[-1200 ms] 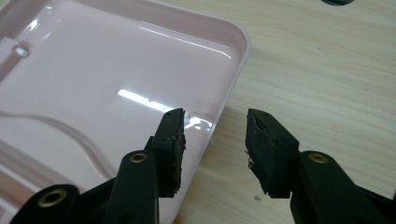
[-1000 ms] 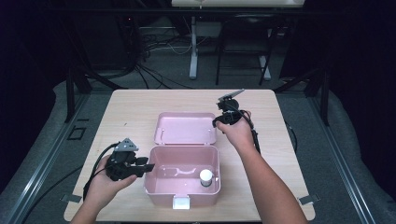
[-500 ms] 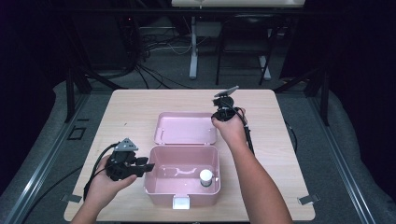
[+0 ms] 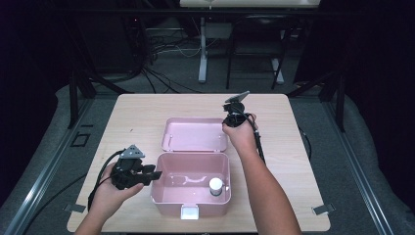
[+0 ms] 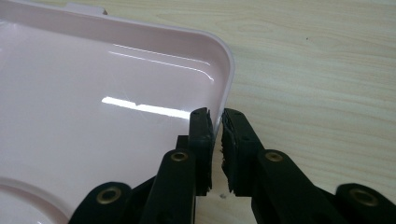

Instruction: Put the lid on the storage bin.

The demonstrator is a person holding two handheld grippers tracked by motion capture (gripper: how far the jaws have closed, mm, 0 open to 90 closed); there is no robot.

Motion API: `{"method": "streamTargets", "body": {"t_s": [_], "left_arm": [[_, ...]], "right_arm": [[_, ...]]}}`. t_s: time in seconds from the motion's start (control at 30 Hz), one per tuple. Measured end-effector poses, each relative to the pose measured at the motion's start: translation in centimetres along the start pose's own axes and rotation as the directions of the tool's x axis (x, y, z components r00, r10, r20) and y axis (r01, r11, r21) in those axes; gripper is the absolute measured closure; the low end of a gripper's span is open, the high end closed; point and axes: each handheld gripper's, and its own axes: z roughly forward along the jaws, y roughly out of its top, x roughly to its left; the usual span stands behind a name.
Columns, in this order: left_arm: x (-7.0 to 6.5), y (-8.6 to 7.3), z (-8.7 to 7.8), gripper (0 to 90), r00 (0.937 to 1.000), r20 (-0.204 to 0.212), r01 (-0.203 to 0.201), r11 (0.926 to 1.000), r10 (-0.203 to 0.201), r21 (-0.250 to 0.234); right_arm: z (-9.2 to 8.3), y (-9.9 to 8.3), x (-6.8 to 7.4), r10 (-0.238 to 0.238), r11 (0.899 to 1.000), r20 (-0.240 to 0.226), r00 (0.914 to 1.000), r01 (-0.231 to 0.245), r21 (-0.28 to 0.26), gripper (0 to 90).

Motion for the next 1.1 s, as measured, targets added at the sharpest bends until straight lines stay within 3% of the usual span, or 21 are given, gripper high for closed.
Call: {"method": "streamTargets", "body": {"t_s": [0.63, 1.1], "left_arm": [[-0.01, -0.02, 0.0, 63.0, 1.0, 0.001, 0.01, 1.0, -0.01, -0.002], [0.0, -0.03, 0.0, 63.5, 0.9998, 0.004, 0.018, 0.9998, -0.018, 0.0]], "right_arm": [[0.43, 0.12, 0.06, 0.021, 1.0, 0.007, 0.9998, -0.021, 0.017, 82.9], [-0.06, 0.08, 0.19, 0.029, 0.999, 0.01, 0.9995, -0.029, -0.016, 84.2]]}}
